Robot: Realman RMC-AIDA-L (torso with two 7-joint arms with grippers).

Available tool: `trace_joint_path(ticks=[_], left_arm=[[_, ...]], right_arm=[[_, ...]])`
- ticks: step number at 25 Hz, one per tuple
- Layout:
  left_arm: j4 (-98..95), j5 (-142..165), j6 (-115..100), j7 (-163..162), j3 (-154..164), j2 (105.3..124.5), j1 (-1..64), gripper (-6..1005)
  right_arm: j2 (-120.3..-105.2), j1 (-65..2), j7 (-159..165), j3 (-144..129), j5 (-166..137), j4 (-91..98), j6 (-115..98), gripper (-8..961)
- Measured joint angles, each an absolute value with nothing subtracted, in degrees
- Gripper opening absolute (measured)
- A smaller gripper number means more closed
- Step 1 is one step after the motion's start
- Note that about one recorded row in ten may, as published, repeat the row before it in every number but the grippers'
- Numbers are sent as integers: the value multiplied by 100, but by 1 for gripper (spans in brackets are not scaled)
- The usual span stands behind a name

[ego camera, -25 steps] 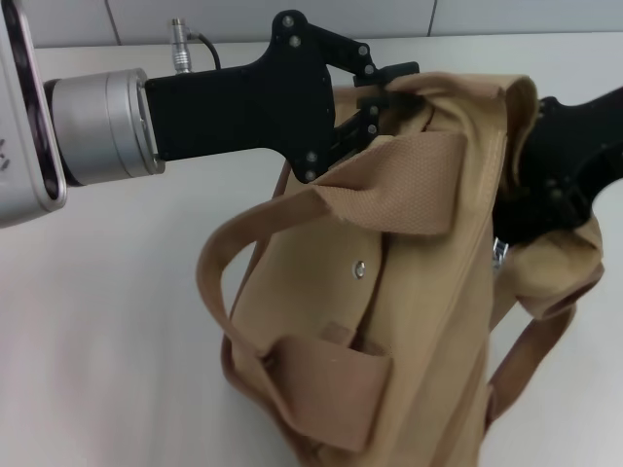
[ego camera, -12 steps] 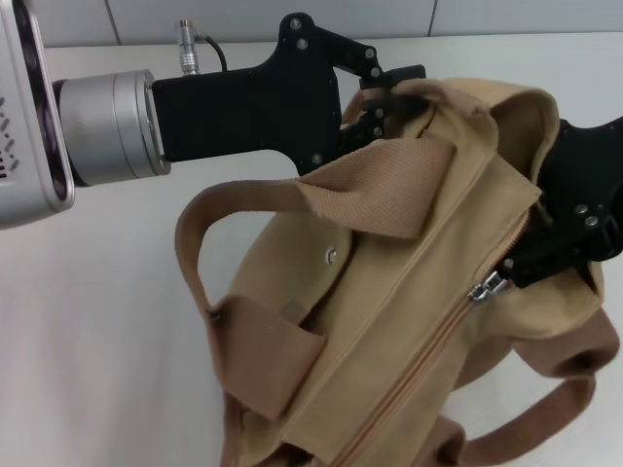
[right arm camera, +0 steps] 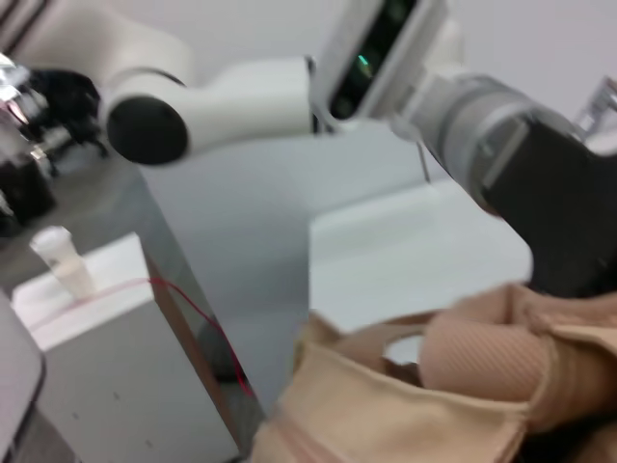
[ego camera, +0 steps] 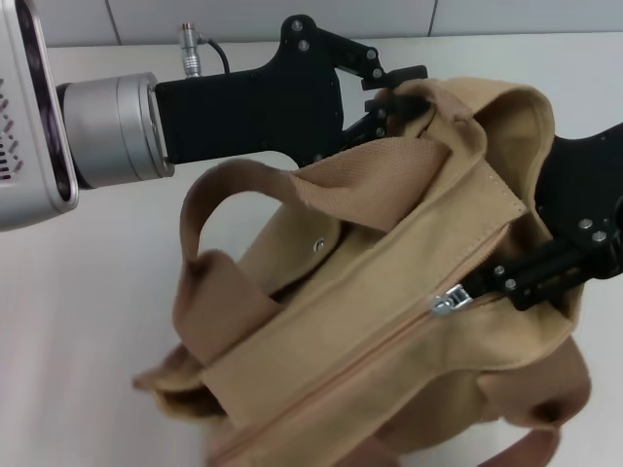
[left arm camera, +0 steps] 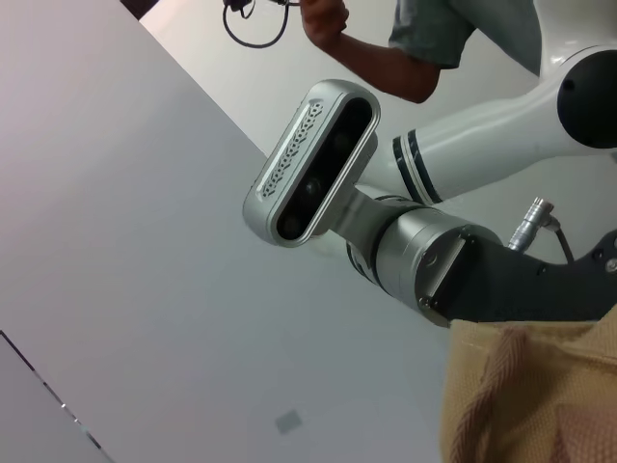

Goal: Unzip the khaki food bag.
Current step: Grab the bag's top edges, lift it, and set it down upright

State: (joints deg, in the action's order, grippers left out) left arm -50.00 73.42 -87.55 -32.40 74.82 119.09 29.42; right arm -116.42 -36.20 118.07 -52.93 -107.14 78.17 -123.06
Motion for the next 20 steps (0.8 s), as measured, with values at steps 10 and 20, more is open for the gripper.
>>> trace_joint_path(ticks=[10,20], left_arm=[[-4992,7186,-8391,-3154,7613,11908,2909,102],[-4997,6905,-7879,-2996,7882,11915,2874,103]], right_arm=[[-11689,-3066,11722,-4272,-10851,8734,-12048,693],[-11934,-2310,10765,-3100,-10219,9202,-11660,690]])
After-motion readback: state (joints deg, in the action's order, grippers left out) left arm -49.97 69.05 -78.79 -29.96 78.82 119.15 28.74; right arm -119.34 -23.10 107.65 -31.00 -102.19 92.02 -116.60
